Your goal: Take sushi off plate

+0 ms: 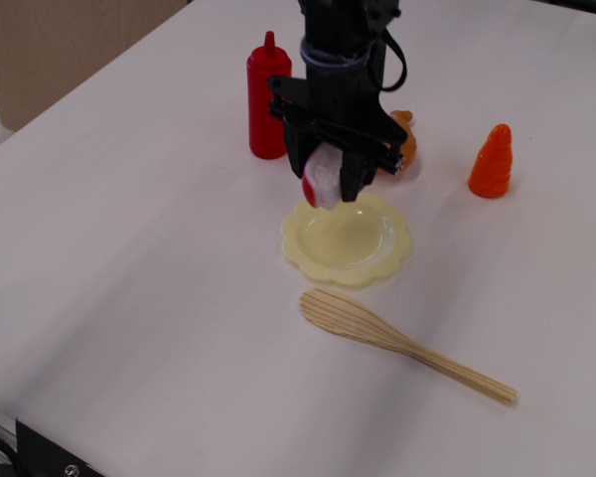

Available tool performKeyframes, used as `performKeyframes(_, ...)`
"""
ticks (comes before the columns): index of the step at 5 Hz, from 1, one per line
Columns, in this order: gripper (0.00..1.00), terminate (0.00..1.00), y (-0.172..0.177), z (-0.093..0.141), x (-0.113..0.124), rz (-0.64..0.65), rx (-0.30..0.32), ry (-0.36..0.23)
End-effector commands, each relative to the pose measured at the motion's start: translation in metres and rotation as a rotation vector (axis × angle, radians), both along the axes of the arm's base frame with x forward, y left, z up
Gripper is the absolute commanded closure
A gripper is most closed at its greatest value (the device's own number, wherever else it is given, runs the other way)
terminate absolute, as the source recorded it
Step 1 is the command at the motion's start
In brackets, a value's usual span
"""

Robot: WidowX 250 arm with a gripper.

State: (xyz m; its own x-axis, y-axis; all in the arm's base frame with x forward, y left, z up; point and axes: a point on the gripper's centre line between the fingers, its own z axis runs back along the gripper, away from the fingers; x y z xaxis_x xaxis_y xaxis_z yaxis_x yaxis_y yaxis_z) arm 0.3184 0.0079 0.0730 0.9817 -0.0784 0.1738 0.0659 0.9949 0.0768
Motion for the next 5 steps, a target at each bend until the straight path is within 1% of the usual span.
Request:
performKeyframes(1, 1.0, 0.0, 0.052, 0.014, -0.032, 0.186, 0.037, 0.003)
performKeyframes(2, 1.0, 0.0, 0.077, -0.001, -0.049, 0.229, 0.018, 0.04)
performKeyframes(3, 1.0, 0.0, 0.104, -0.017, -0.058, 0.27, -0.002, 0.045)
performKeyframes(4, 1.0, 0.0, 0.12, -0.032, -0.05, 0.282, -0.02, 0.039)
performKeyframes(5, 1.0, 0.0, 0.122, -0.044, -0.038, 0.279, -0.028, 0.038)
